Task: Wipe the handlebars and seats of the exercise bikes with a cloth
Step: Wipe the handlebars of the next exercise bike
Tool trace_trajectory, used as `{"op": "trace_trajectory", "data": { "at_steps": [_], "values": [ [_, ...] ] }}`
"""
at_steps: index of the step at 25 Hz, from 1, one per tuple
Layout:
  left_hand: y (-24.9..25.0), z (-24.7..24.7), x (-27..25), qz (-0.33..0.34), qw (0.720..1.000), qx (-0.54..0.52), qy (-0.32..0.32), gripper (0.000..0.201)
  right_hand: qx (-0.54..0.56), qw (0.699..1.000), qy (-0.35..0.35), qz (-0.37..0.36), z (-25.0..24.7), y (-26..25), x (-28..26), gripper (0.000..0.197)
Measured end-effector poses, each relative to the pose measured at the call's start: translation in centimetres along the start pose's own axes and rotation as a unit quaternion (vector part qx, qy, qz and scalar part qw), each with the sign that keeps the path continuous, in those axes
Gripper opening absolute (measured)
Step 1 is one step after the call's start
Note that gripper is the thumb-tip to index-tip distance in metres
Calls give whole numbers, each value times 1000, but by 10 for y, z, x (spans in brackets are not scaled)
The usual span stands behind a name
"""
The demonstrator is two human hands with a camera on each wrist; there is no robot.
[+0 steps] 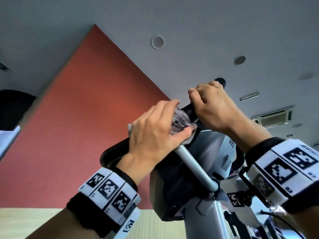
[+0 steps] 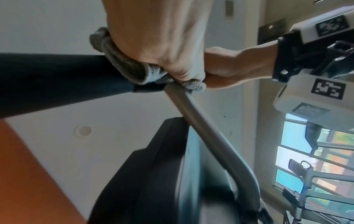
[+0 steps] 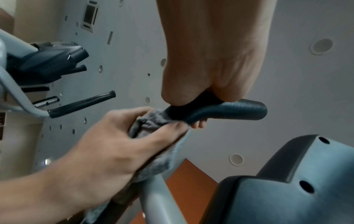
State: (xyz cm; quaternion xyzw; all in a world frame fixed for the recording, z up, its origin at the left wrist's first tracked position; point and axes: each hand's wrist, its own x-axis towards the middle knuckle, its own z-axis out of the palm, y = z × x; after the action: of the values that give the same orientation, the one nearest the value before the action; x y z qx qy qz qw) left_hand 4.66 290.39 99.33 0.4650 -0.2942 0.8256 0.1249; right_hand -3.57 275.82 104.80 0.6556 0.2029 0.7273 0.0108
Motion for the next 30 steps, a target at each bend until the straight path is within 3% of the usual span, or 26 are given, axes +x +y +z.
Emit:
{"op": "trace_trajectory", "data": {
  "at_steps": [3, 7, 10, 12, 15, 17, 20, 22, 25, 27, 30],
  "values": [
    [3, 3, 6, 54, 999, 2, 2, 57, 22, 1000, 15, 9, 2, 1, -2, 51],
    [-37, -5, -27, 134, 990, -49, 9, 60, 29, 999, 25, 16, 6, 3, -6, 47],
    [-44, -6, -32, 116, 986, -120, -2, 60, 41, 998, 43, 25, 10, 1, -10, 46],
    [-46, -8, -26, 77, 979, -185, 28, 56, 44, 997, 50, 26, 11, 2, -11, 47],
    [-60, -19, -20, 30, 989, -104, 97, 61, 43, 997, 45, 34, 10, 1, -11, 47],
    [-57, -17, -24, 44, 993, -82, 69, 64, 47, 997, 45, 38, 10, 0, -11, 48],
    [-30, -8, -34, 34, 990, -138, 8, 66, 51, 997, 44, 40, 10, 1, -12, 48],
    [-17, -2, -37, 21, 993, -115, 7, 72, 42, 997, 40, 42, 10, 0, -13, 48],
    [-3, 14, -25, -12, 995, -61, 80, 59, 20, 999, 32, 33, 10, 0, -10, 48],
    [-2, 21, -18, 9, 991, -25, 128, 53, -8, 999, 34, 29, 11, -1, -10, 50],
    [-42, 26, -47, 45, 991, 12, 123, 58, -60, 997, 46, 27, 7, -20, -15, 44]
  ]
}}
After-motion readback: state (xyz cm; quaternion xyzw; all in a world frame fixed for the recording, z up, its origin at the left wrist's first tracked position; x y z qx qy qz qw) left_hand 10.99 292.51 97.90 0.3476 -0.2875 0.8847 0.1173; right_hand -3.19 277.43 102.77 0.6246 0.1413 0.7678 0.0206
